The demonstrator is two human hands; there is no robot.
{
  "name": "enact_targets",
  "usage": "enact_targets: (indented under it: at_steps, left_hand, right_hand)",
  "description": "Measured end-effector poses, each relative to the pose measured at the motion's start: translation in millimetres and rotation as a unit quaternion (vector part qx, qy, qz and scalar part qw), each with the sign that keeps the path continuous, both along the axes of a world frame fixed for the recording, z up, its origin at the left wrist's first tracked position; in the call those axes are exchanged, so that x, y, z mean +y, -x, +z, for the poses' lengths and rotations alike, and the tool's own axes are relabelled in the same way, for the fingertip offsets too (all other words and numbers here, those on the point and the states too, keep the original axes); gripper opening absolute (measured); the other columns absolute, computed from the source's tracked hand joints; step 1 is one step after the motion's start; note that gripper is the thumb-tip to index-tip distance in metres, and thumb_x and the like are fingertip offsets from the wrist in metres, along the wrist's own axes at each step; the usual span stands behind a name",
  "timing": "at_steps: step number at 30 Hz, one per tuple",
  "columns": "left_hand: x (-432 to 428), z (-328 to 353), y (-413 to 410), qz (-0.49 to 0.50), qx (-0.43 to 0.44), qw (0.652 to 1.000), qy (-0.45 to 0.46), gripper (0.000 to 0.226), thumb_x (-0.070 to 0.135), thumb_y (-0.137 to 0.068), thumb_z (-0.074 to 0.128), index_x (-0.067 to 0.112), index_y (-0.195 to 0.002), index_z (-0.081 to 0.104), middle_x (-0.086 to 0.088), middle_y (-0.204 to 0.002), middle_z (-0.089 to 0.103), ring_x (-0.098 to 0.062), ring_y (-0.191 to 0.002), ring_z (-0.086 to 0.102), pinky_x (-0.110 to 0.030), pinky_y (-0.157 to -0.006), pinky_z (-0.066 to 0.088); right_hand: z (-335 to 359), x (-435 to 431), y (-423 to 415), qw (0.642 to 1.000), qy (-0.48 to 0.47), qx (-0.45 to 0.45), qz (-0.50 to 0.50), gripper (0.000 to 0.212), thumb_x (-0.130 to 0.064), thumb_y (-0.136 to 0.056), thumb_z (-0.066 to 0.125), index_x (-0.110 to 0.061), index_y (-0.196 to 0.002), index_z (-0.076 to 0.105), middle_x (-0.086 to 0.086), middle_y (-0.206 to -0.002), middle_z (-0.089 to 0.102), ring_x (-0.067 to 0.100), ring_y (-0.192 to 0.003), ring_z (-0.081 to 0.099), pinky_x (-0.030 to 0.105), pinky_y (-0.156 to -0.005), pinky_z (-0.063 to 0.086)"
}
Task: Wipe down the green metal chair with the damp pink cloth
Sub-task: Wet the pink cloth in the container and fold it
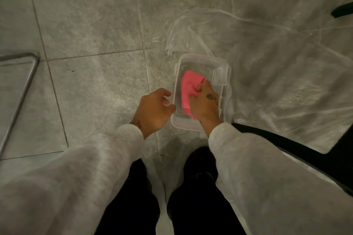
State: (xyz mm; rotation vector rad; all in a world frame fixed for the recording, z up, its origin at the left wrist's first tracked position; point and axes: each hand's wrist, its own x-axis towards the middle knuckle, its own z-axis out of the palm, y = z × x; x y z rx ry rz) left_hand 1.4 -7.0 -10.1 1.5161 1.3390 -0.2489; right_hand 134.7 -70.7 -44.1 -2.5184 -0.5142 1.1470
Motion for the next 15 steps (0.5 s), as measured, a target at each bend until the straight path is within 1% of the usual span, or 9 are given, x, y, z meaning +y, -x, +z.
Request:
enact_targets:
  at_steps: [2,3,5,7,11,14,15]
  left_hand:
    - [2,15,-1,-0.014,0.007,0.999,-0.030,0.039,0.028,-0.086,0.069,0.019,-0.123,0.060,0.000,-0.111,0.065,-0.015,-0.096,0.064,-0.022,-0.077,0.050]
    - [3,23,-2,-0.021,0.009,0.999,-0.049,0.040,0.028,-0.086,0.069,0.017,-0.123,0.060,-0.001,-0.114,0.065,-0.016,-0.100,0.063,-0.024,-0.082,0.050]
    - [7,40,-3,-0.031,0.010,0.997,-0.074,0.040,0.027,-0.087,0.068,0.015,-0.124,0.061,-0.003,-0.118,0.065,-0.017,-0.105,0.061,-0.024,-0.088,0.047]
    - [12,59,-5,-0.031,0.004,0.996,-0.080,0.039,0.027,-0.087,0.068,0.013,-0.123,0.063,-0.004,-0.117,0.067,-0.016,-0.106,0.062,-0.021,-0.087,0.043]
    - [26,105,-13,-0.015,-0.018,0.998,-0.061,0.041,0.031,-0.087,0.067,0.015,-0.125,0.063,-0.002,-0.118,0.069,-0.012,-0.108,0.063,-0.018,-0.089,0.042]
    - [35,137,-15,0.015,-0.030,0.999,-0.025,0.043,0.037,-0.087,0.066,0.018,-0.125,0.064,0.003,-0.119,0.068,-0.011,-0.110,0.062,-0.025,-0.098,0.046]
    - [37,148,-14,0.030,-0.036,0.999,-0.006,0.041,0.039,-0.087,0.065,0.019,-0.123,0.066,0.005,-0.117,0.069,-0.010,-0.109,0.062,-0.026,-0.098,0.047]
  right_hand:
    - [21,-3,-1,0.999,-0.029,-0.011,0.010,0.011,-0.016,-0.091,0.055,-0.014,-0.101,0.050,-0.005,-0.080,0.052,0.018,-0.075,0.057,0.034,-0.069,0.051]
    - [32,-5,-1,0.999,-0.042,-0.014,0.009,0.009,-0.014,-0.090,0.056,-0.016,-0.096,0.049,-0.008,-0.075,0.048,0.013,-0.067,0.052,0.029,-0.065,0.046]
    - [53,-7,2,0.997,-0.072,-0.008,-0.006,0.011,-0.012,-0.089,0.058,-0.016,-0.093,0.049,-0.010,-0.071,0.047,0.003,-0.060,0.046,0.021,-0.057,0.039]
    - [76,-5,6,0.996,-0.090,0.009,-0.028,0.011,-0.012,-0.089,0.060,-0.016,-0.093,0.050,-0.010,-0.072,0.048,0.001,-0.060,0.045,0.011,-0.050,0.036]
    - [129,-1,13,0.989,-0.131,0.041,-0.063,0.011,-0.012,-0.089,0.061,-0.017,-0.093,0.051,-0.009,-0.072,0.051,0.002,-0.059,0.047,0.008,-0.050,0.040]
    - [168,-1,18,0.983,-0.153,0.063,-0.083,0.011,-0.014,-0.090,0.062,-0.020,-0.092,0.053,-0.011,-0.075,0.055,0.000,-0.061,0.050,0.008,-0.051,0.044]
    - [181,-2,19,0.980,-0.159,0.074,-0.090,0.011,-0.016,-0.091,0.063,-0.022,-0.092,0.053,-0.012,-0.076,0.056,0.000,-0.063,0.052,0.008,-0.052,0.045]
